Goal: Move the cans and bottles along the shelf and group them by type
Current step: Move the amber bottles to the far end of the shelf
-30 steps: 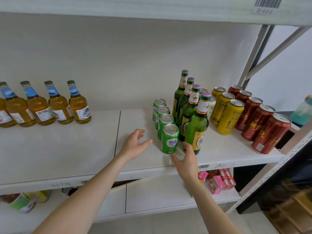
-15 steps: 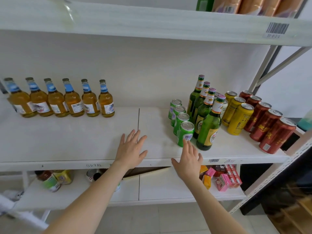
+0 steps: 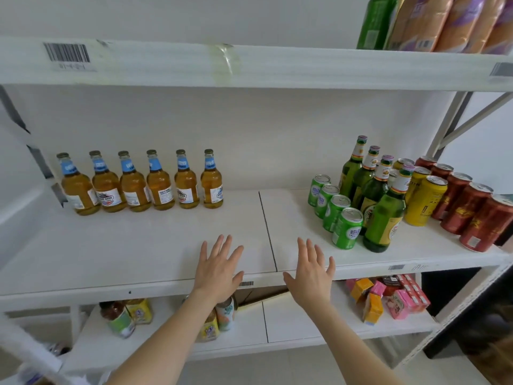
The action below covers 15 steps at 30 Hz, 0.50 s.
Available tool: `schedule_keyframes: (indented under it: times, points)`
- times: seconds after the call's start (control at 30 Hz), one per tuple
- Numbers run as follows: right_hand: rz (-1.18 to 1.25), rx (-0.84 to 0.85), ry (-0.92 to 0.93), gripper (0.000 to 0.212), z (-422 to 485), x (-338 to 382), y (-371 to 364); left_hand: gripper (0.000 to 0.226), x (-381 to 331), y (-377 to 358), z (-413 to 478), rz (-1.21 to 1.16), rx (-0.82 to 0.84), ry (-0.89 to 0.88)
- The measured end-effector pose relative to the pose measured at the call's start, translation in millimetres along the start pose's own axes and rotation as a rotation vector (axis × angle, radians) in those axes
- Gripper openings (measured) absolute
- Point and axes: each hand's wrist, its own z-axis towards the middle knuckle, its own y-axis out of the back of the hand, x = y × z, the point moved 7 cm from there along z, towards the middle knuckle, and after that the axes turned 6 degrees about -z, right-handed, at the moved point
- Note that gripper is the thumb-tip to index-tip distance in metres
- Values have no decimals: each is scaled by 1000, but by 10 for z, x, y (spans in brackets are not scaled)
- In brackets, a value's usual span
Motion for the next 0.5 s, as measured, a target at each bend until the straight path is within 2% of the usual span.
schedule_keyframes:
  times: [0.5]
  points:
    - [-10,-13,47,88,258,1417,-202,66,1314,159,131,63,-70,-2]
